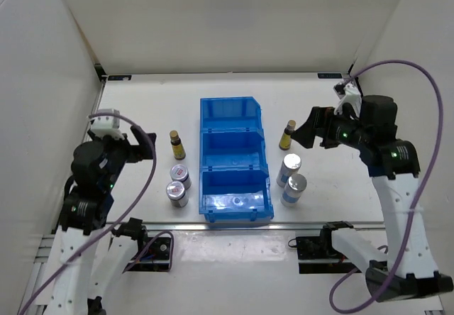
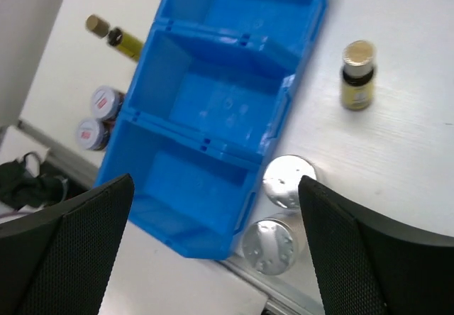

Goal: Organize the condiment bottles

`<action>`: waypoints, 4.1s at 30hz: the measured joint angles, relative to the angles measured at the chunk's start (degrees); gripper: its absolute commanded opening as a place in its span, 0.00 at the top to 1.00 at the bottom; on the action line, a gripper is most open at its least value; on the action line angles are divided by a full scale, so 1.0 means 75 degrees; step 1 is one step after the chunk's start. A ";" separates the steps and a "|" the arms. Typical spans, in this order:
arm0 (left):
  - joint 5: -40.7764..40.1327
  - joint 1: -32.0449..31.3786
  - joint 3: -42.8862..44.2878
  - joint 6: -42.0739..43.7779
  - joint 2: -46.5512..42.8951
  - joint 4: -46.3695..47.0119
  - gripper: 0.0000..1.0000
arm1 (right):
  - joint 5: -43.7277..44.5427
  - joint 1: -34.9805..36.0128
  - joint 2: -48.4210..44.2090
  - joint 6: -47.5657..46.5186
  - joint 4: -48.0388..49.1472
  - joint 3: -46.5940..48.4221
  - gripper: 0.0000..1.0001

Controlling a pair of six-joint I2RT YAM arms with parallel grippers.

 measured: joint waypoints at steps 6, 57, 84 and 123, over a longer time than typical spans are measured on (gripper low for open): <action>0.0140 -0.0157 0.0886 -0.0513 -0.0361 -0.1029 0.00 | 0.2623 0.0239 -0.0737 0.0871 -0.0353 -0.0070 0.00; -0.2920 -0.0379 -0.1023 -0.2011 -0.0187 -0.1620 0.00 | 0.5316 0.1416 0.5149 0.1504 0.1087 0.0950 0.29; -0.2978 -0.0379 -0.1023 -0.2011 -0.0149 -0.1597 0.00 | 0.5901 0.1515 0.5657 0.1390 0.1346 0.1064 0.85; -0.2967 -0.0379 -0.1023 -0.2011 0.0143 -0.1597 0.00 | 0.5222 0.5630 0.1169 0.0807 -0.0717 0.1460 1.00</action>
